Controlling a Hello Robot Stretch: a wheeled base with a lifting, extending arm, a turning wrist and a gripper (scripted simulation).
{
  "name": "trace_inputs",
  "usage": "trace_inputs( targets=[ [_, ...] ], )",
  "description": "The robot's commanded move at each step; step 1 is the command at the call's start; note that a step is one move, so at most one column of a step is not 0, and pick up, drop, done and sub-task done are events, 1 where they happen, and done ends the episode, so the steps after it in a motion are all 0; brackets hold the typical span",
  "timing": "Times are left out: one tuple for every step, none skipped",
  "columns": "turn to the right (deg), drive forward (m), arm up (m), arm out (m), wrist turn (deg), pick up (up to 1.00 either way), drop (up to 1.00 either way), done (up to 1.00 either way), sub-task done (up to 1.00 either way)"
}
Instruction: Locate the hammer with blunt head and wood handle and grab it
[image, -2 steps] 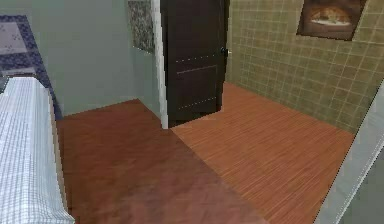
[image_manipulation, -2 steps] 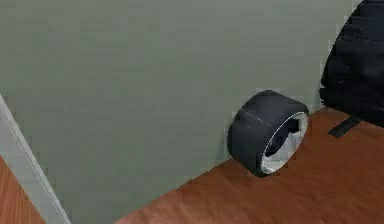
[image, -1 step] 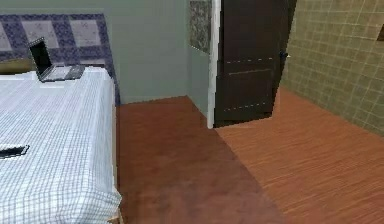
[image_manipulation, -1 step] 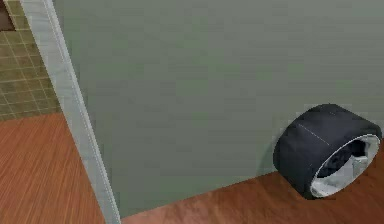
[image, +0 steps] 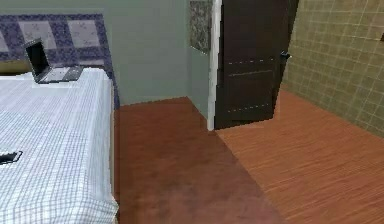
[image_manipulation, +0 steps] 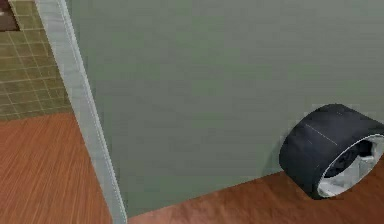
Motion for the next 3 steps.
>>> trace_inputs(
  targets=[
    [45.0,0.0,0.0,0.0,0.0,0.0,0.0,0.0,0.0],
    [15.0,0.0,0.0,0.0,0.0,0.0,0.0,0.0,0.0],
    [0.0,0.35,0.0,0.0,0.0,0.0,0.0,0.0,0.0]
  ],
)
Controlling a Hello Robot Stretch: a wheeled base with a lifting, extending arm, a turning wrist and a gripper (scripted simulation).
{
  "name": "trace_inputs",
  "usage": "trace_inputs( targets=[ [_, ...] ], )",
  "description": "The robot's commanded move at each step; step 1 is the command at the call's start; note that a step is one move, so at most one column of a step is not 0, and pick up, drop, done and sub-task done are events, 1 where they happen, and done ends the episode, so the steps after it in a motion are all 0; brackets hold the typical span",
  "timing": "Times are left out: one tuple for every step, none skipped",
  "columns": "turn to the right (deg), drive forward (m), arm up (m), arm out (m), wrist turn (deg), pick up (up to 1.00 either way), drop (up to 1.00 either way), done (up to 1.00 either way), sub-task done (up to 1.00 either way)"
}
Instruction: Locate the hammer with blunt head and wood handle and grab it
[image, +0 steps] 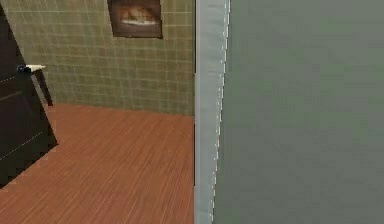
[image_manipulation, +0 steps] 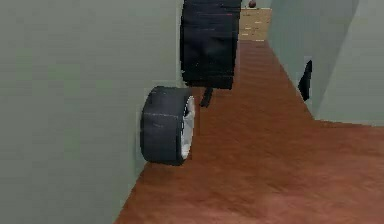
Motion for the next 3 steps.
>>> trace_inputs(
  targets=[
    [-27.0,0.0,0.0,0.0,0.0,0.0,0.0,0.0,0.0],
    [-3.0,0.0,0.0,0.0,0.0,0.0,0.0,0.0,0.0],
    [0.0,1.0,0.0,0.0,0.0,0.0,0.0,0.0,0.0]
  ],
)
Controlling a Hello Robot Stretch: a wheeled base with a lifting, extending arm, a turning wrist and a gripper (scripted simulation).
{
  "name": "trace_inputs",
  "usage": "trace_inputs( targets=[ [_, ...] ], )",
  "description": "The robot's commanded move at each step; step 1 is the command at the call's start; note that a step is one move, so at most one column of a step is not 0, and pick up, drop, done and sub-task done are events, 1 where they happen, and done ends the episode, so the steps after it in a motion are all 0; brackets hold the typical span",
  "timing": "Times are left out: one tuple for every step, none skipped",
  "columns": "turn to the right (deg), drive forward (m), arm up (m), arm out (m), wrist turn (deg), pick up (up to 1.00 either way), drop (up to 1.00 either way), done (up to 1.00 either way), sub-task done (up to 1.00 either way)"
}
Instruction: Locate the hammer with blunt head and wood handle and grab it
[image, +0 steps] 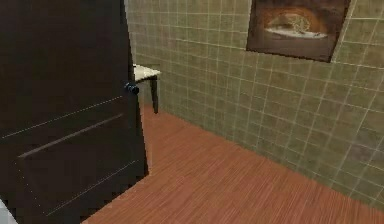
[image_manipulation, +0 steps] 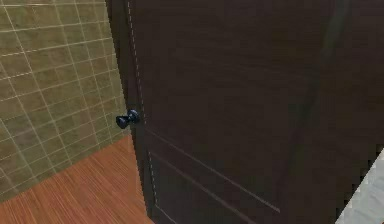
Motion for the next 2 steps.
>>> trace_inputs(
  targets=[
    [0.0,1.0,0.0,0.0,0.0,0.0,0.0,0.0,0.0],
    [0.0,0.15,0.0,0.0,0.0,0.0,0.0,0.0,0.0]
  ],
)
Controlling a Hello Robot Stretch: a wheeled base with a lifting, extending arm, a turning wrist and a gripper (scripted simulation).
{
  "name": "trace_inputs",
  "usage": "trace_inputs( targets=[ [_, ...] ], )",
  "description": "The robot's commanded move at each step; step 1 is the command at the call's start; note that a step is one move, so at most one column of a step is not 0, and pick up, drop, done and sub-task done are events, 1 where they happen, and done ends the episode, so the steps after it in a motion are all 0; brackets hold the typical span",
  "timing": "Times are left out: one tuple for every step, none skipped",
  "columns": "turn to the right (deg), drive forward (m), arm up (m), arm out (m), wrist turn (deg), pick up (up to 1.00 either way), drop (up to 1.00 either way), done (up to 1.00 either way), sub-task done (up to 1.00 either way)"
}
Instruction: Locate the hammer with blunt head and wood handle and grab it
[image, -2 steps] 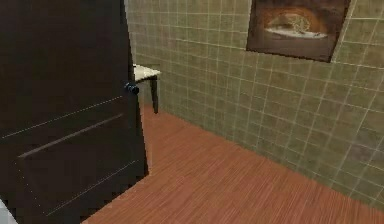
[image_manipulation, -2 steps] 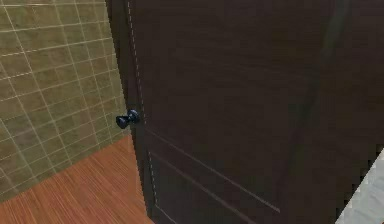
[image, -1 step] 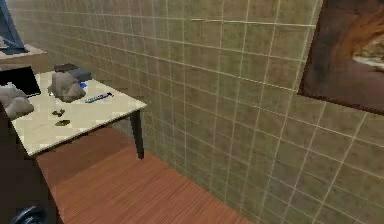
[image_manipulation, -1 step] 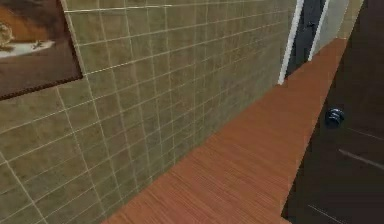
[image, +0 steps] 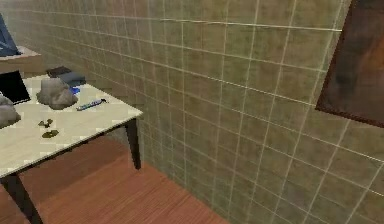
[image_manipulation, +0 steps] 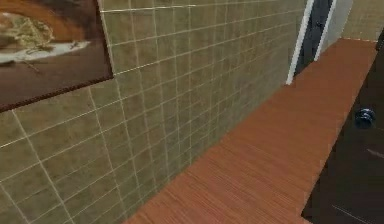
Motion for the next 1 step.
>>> trace_inputs(
  targets=[
    [-6.0,0.0,0.0,0.0,0.0,0.0,0.0,0.0,0.0]
  ],
)
